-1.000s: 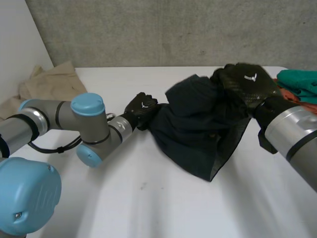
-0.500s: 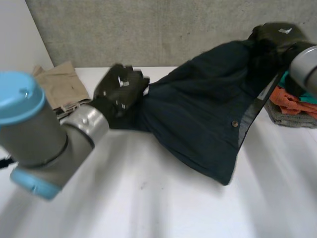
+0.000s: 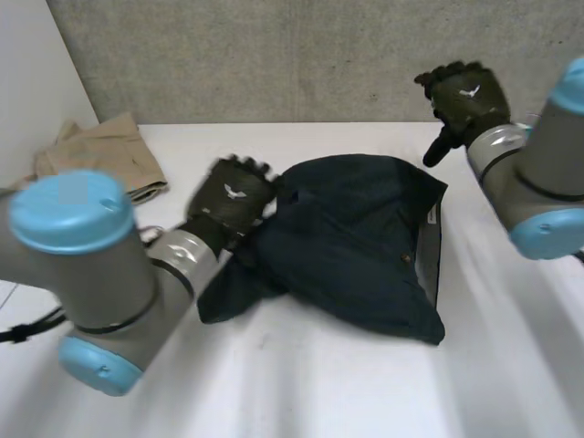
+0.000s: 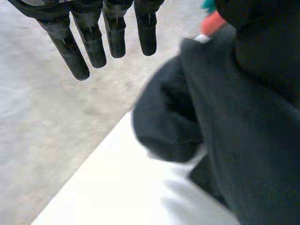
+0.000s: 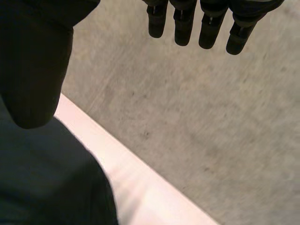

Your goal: Fold the laundry.

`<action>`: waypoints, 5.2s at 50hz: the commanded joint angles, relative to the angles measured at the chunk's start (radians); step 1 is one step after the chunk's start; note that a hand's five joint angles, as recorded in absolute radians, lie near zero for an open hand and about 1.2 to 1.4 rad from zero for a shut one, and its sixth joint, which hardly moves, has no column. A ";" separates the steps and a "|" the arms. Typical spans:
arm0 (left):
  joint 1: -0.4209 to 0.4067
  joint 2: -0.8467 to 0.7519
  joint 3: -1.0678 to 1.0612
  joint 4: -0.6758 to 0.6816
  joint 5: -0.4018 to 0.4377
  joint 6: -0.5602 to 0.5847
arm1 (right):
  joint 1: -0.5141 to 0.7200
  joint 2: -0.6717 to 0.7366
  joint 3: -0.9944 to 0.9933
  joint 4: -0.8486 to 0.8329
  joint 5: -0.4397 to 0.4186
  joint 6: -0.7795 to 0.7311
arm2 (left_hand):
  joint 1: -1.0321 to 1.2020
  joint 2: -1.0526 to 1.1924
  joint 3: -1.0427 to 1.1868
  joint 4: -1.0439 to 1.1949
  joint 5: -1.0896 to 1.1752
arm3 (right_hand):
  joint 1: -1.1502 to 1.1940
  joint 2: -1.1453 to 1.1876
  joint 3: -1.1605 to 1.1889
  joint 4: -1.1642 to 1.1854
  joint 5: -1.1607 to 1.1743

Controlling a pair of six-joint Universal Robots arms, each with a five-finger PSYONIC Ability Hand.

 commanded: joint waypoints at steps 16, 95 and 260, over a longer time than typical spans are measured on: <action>0.165 0.272 -0.380 -0.096 -0.053 -0.357 | -0.011 -0.368 0.787 0.162 -0.130 -0.070 | 0.013 0.028 0.027 0.033 0.044 | 0.239 0.256 0.259 0.257 0.242; 0.197 -0.029 0.569 -0.145 0.054 0.117 | 0.041 -0.141 -0.103 0.048 0.086 -0.182 | 1.093 1.108 1.107 1.113 1.124 | 1.172 1.189 1.192 1.190 1.174; 0.055 0.094 -0.035 0.136 -0.084 -0.159 | 0.304 0.013 0.411 -0.037 -0.319 -0.878 | -0.129 -0.114 -0.115 -0.108 -0.098 | 1.172 1.189 1.192 1.190 1.174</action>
